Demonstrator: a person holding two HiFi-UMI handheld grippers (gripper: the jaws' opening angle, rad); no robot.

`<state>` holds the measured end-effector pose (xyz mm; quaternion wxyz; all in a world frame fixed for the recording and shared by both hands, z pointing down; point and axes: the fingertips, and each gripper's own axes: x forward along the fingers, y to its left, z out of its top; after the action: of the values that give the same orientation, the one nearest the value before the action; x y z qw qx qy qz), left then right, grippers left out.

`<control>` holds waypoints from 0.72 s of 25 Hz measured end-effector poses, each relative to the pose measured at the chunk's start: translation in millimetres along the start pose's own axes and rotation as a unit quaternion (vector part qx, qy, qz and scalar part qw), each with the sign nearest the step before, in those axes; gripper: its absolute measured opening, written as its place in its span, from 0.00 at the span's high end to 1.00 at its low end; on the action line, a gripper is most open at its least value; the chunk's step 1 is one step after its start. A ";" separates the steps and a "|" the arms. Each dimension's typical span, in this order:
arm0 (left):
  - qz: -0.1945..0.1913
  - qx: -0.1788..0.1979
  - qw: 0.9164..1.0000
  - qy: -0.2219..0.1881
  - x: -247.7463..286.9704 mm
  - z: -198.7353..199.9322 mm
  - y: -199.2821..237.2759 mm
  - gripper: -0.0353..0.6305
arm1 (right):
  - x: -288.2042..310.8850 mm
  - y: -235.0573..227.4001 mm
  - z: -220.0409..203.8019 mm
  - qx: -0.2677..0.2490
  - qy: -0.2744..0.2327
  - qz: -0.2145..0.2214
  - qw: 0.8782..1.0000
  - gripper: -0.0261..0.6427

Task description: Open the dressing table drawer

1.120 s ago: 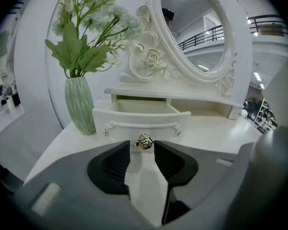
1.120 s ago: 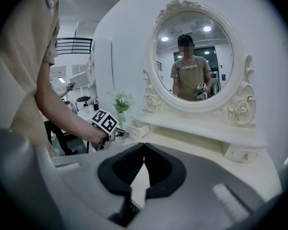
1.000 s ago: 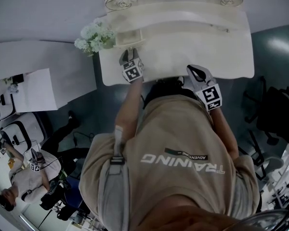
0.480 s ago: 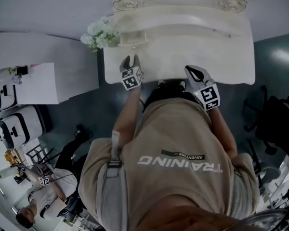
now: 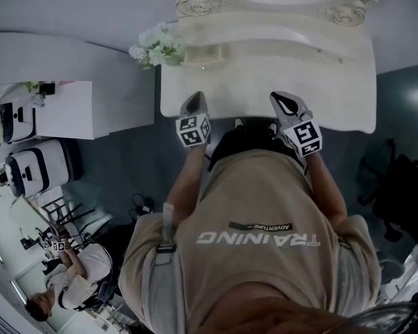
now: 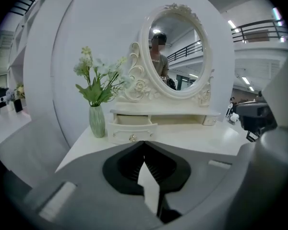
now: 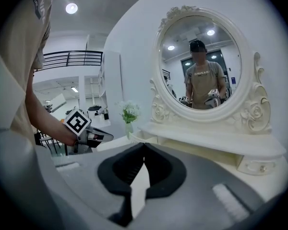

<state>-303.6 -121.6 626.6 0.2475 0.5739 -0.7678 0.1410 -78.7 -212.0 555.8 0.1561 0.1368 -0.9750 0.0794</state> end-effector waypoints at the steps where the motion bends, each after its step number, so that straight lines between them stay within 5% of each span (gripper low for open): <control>1: -0.007 0.006 1.000 -0.003 -5.3 3.5 -4.9 0.94 | 0.0 -2.9 1.5 0.004 -0.004 -0.002 1.000 0.96; 18: -0.081 0.038 0.990 -0.107 -56.5 87.1 -24.9 0.94 | -7.6 7.3 63.3 0.031 -0.066 -0.055 0.996 0.96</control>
<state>-286.5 -126.9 521.4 0.1524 0.6549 -0.7350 0.0874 -91.7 -215.7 493.1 0.0911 0.1998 -0.9713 0.0913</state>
